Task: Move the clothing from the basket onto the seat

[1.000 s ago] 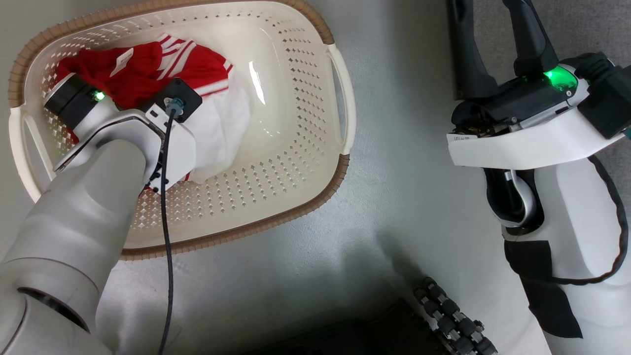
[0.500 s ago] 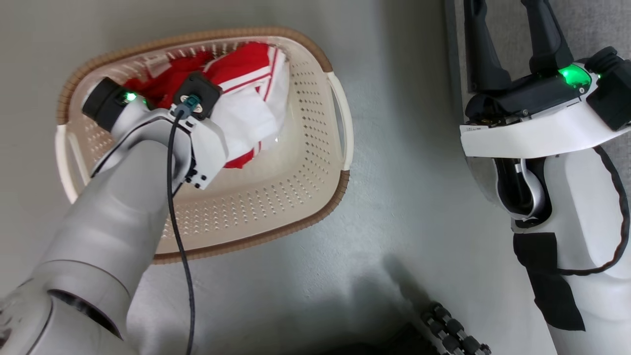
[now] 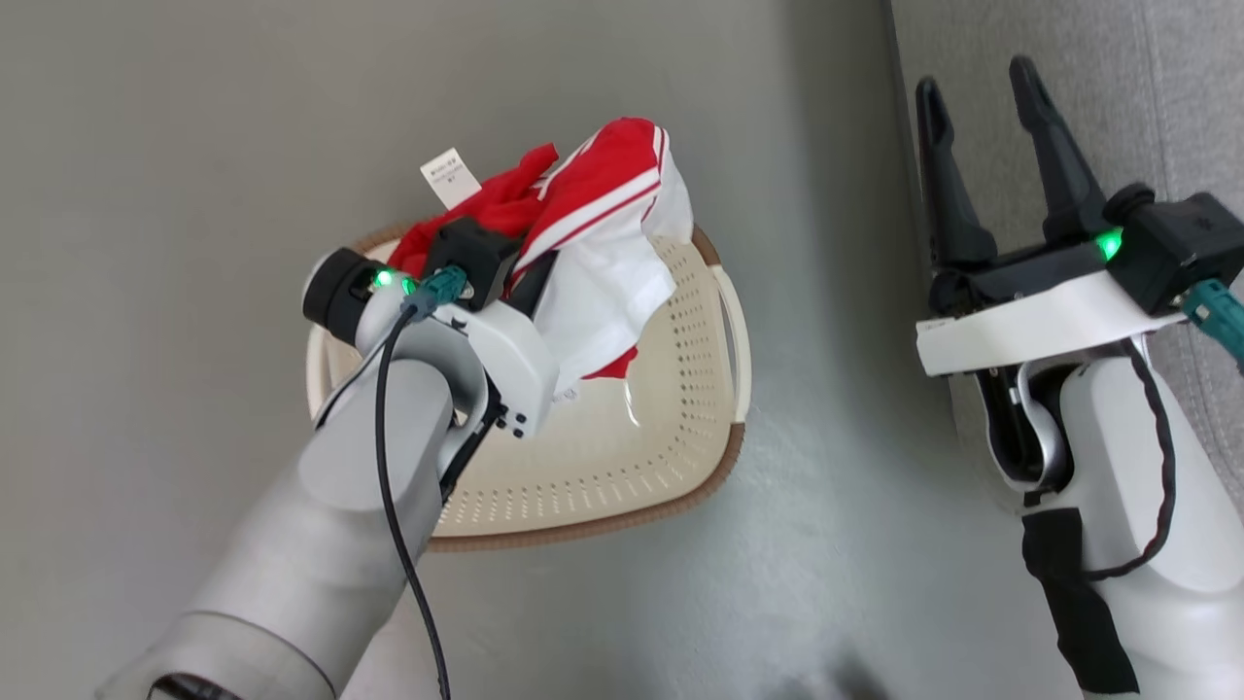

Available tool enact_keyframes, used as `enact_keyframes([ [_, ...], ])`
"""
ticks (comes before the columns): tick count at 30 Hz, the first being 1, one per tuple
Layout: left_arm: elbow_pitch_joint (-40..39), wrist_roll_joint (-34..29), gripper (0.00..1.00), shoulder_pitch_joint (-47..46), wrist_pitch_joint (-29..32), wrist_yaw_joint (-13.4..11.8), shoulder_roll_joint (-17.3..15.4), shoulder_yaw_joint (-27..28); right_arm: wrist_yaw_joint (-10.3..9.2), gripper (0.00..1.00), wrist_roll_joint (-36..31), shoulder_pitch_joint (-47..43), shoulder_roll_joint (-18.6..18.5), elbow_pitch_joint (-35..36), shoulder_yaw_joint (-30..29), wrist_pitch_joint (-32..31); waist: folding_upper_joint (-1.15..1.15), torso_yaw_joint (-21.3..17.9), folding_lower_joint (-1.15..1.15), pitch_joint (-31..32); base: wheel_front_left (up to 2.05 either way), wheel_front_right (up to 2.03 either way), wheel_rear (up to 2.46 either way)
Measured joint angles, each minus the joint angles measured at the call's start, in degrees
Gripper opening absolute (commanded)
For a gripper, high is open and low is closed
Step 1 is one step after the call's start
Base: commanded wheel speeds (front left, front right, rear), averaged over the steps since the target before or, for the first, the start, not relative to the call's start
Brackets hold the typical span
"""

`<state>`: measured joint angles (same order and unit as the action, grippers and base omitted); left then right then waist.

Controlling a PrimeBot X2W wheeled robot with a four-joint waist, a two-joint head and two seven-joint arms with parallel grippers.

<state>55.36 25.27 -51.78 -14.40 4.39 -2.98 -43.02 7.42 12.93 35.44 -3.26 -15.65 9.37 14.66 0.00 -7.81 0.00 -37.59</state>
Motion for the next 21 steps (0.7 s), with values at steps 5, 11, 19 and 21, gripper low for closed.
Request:
enact_keyframes([
  [5,-5.3,-0.3,0.00,5.3,0.0,0.0,0.1,3.8,0.00,1.00,-1.0,-2.9,0.0,-2.2,-1.0,0.0,0.00,2.2,0.00,5.9,0.00,0.00,0.00],
  [11,-10.4,-0.8,0.00,11.2,0.0,0.0,0.3,8.8,0.00,1.00,-1.5,-7.0,0.0,-5.0,-1.3,0.0,0.00,4.7,0.00,13.2,0.00,0.00,0.00],
  [19,-14.8,-2.2,0.00,16.7,0.0,0.6,0.5,12.3,0.00,1.00,-1.5,-12.9,0.0,-7.2,-1.7,0.0,0.00,7.5,0.00,22.1,0.00,0.00,0.00],
  [21,-15.8,-2.3,0.00,17.7,0.0,0.7,0.6,12.9,0.00,1.00,-1.5,-14.1,0.0,-7.4,-1.7,0.0,0.00,8.0,0.00,23.8,0.00,0.00,0.00],
])
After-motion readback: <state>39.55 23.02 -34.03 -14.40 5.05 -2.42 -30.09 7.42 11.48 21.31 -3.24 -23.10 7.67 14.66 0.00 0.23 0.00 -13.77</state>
